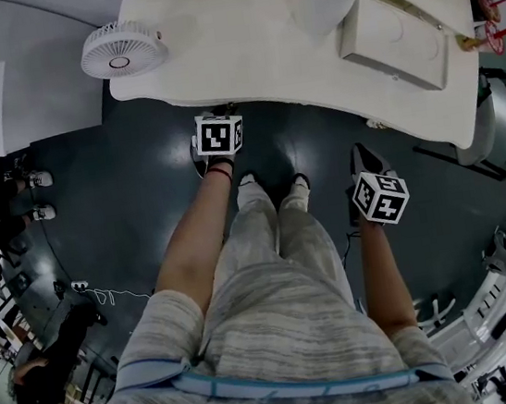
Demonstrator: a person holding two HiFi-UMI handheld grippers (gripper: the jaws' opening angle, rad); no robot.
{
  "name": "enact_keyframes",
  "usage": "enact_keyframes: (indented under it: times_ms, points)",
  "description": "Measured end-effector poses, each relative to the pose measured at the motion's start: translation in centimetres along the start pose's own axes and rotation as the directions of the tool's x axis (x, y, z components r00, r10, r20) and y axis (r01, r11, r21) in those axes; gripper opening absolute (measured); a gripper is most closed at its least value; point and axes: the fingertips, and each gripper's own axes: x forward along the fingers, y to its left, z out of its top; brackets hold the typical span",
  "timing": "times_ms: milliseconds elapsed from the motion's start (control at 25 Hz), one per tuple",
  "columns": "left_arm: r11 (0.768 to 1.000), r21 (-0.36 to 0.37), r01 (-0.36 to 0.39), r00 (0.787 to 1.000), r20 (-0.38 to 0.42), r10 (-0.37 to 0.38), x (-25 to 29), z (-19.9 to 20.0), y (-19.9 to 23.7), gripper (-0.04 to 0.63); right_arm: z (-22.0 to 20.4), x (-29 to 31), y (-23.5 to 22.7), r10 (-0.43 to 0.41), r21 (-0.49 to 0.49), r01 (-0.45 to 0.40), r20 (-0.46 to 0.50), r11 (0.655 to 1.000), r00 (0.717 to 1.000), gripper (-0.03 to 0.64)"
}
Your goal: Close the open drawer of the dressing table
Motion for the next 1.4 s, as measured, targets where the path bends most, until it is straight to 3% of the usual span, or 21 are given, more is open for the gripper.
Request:
enact_keyframes:
  times_ms: [560,600,680,1400]
  points:
    - [1.0,0.016,0.018,1.0,0.014,-0.018,0.4,0.9,-0.2,0.14,-0.1,-0.6,-0.3,-0.007,-0.001,0.007,0.004,1.0,1.0,0.009]
    - [0.999,0.016,0.035,0.999,0.015,-0.035,0.4,0.7,-0.5,0.231,0.0,-0.7,-0.3,-0.007,0.0,0.007,0.007,1.0,1.0,0.009]
    - [0.998,0.011,0.055,0.998,0.024,-0.056,0.2,0.5,-1.0,0.269,0.2,-0.8,-0.4,-0.006,0.0,0.006,0.013,1.0,1.0,0.009]
    - [0.996,0.022,0.083,0.992,0.09,-0.085,-4.9,0.1,-3.2,0.272,0.8,-2.9,1.6,0.048,-0.014,-0.048,0.058,0.999,0.997,0.009]
